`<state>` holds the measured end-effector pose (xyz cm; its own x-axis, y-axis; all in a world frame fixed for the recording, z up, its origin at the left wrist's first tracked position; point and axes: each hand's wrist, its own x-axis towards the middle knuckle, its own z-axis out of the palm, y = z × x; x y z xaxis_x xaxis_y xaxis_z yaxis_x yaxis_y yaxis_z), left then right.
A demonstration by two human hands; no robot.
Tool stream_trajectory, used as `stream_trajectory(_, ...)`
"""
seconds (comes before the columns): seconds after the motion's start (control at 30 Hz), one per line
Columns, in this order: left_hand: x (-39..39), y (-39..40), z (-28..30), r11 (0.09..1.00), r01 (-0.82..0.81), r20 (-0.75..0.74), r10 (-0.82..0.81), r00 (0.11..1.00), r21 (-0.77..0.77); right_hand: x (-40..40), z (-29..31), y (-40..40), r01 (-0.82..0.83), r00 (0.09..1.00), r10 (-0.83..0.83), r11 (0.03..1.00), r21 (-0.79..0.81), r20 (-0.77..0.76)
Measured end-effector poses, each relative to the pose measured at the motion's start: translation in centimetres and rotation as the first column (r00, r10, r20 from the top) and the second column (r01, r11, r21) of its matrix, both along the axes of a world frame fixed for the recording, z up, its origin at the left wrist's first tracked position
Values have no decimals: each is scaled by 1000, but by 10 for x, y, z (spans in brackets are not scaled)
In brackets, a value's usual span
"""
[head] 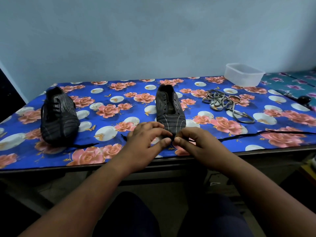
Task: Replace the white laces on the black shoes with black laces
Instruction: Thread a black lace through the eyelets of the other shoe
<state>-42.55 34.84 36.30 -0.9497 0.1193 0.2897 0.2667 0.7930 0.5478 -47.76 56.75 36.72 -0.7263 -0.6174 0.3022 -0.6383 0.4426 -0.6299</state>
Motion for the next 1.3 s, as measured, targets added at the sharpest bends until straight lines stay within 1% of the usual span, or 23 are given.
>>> stream_trajectory(0.1,-3,6,0,998,35,4,-36,999,50,1,0,-2,-4,1000,4,1000,-14,13)
stream_trajectory(0.27,-8,-14,-6,996,21,-45,-17,999,84,-3,-3,6,6,1000,-5,1000,21,-9)
stream_trajectory(0.37,-8,-34,-7,995,-46,-46,51,998,89,-5,-3,16,30,999,-31,999,17,25)
stream_trajectory(0.5,-6,-63,-8,986,-151,3,152,988,71,-9,-2,32,67,996,-68,998,16,64)
stream_trajectory(0.63,-4,-64,-6,977,-197,26,195,980,77,-10,-2,33,81,995,-82,997,18,62)
stream_trajectory(0.73,-3,-42,-4,983,-168,-39,171,985,67,-6,-2,21,45,998,-45,999,6,48)
stream_trajectory(0.8,-4,-24,-3,994,-95,-69,99,993,57,-2,-2,12,20,999,-20,1000,10,28)
stream_trajectory(0.9,-4,-3,-4,999,36,-50,-34,998,39,3,1,3,4,1000,-5,1000,16,24)
stream_trajectory(0.97,-5,3,-4,996,63,-36,-61,997,67,4,2,1,-5,1000,5,1000,5,27)
stream_trajectory(1.07,-6,0,-2,993,57,-37,-53,998,106,4,3,2,-16,1000,16,1000,2,22)
stream_trajectory(1.13,-7,-7,0,997,37,-68,-32,997,70,3,2,6,-14,1000,14,1000,13,26)
stream_trajectory(1.2,-6,-19,1,999,-4,-91,7,996,37,4,1,11,-7,999,6,1000,15,51)
stream_trajectory(1.3,-8,-44,1,994,-92,-81,97,992,64,6,1,20,18,996,-20,999,27,82)
